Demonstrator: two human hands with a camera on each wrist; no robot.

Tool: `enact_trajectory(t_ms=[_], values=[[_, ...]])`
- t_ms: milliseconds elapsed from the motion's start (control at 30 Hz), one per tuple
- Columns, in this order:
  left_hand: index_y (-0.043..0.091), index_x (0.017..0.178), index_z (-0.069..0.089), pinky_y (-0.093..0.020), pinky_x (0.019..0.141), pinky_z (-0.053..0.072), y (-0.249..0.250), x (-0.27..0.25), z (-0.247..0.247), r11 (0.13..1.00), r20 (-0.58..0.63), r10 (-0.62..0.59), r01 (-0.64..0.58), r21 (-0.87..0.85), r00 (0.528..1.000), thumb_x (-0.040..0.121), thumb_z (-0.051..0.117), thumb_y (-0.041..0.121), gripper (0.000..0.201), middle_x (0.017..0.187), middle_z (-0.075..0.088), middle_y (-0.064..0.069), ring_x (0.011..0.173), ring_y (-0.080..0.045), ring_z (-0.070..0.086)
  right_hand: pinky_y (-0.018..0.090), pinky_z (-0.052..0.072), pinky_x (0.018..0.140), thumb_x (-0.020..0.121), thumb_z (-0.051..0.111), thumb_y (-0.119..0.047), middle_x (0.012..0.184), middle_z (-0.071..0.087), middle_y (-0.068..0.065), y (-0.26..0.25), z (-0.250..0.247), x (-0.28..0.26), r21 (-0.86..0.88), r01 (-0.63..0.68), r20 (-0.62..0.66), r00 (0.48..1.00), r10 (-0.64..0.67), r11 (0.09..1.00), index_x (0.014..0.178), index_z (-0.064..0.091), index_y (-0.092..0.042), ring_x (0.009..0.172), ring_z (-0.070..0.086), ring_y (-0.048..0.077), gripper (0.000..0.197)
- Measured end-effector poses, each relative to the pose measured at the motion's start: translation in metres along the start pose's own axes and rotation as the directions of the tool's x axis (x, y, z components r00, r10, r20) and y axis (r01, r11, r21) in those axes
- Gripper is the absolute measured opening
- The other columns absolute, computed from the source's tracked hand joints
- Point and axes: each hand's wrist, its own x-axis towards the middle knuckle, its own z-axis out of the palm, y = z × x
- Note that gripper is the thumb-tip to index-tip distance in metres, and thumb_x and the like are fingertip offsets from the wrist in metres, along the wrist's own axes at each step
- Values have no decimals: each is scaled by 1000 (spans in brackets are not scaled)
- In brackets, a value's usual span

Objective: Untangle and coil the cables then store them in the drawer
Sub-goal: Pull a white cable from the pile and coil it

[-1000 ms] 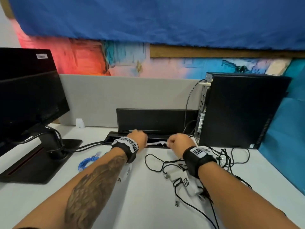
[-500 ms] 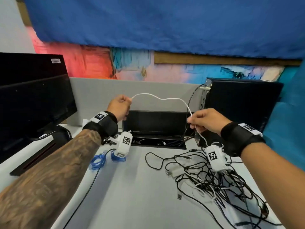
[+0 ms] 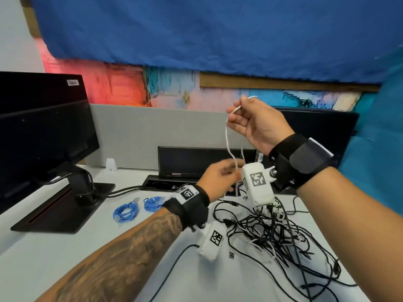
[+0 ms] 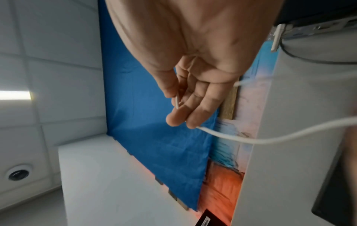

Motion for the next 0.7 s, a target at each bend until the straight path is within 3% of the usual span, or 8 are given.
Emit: enact_trajectory(t_ms=[133, 267, 400, 467, 533, 600, 633, 700], values=[[1, 101, 72, -55, 91, 53, -5, 0, 4, 1000, 46, -7, 7, 6, 999, 96, 60, 6, 13, 95, 74, -19, 87, -23, 69, 30, 60, 75, 109, 43, -24, 88, 75, 7, -10, 0, 3, 63, 62, -16, 998, -61, 996, 94, 57, -13, 76, 73, 13, 23], [6, 97, 67, -42, 81, 53, -6, -12, -10, 978, 74, -83, 95, -187, 994, 103, 51, 17, 20, 60, 58, -1, 61, -17, 61, 28, 59, 72, 109, 44, -26, 89, 74, 5, -30, -21, 7, -5, 189, -140, 972, -188, 982, 92, 58, -15, 70, 69, 10, 25], [4, 99, 63, -44, 87, 46, -13, -26, -41, 944, 70, -100, 117, -309, 993, 105, 43, 15, 24, 58, 37, 4, 50, -10, 38, 25, 57, 63, 109, 45, -24, 86, 71, 6, -23, -45, 11, -133, 214, -278, 929, -243, 968, 90, 57, -15, 59, 62, 9, 24], [5, 100, 64, -37, 76, 53, -10, -28, -59, 941, 8, -87, 84, -329, 996, 105, 43, 15, 24, 58, 35, 5, 47, -9, 33, 27, 56, 60, 108, 46, -24, 85, 72, 7, -15, -58, 14, -232, 176, -354, 901, -252, 957, 89, 58, -15, 59, 61, 11, 24], [8, 101, 64, -25, 50, 42, 2, -25, -76, 922, -85, -83, 44, -384, 993, 105, 44, 19, 23, 57, 31, 5, 45, -8, 27, 30, 54, 58, 106, 50, -32, 83, 75, 6, -7, -65, 11, -371, 2, -332, 933, -135, 929, 91, 62, -16, 62, 63, 15, 25], [11, 102, 63, -19, 40, 24, 17, -19, -88, 908, -149, -86, 16, -420, 985, 104, 46, 23, 21, 55, 28, 6, 44, -7, 23, 31, 53, 61, 103, 52, -46, 89, 78, 10, 4, -56, -2, -523, -230, -203, 969, 142, 821, 97, 67, -11, 62, 64, 17, 38], [11, 102, 62, -19, 39, 19, 25, -16, -91, 905, -159, -80, 5, -425, 984, 104, 46, 23, 20, 54, 28, 6, 44, -6, 22, 31, 54, 63, 101, 52, -52, 94, 79, 10, 11, -46, -11, -613, -285, -120, 955, 270, 737, 101, 70, -10, 63, 65, 17, 46], [11, 102, 59, -18, 38, 18, 36, -10, -92, 892, -145, -64, -9, -451, 987, 105, 45, 22, 19, 53, 27, 6, 43, -6, 20, 31, 55, 66, 97, 56, -55, 104, 78, 6, 30, -20, -29, -765, -215, 79, 904, 420, 607, 111, 72, -14, 68, 67, 15, 46]])
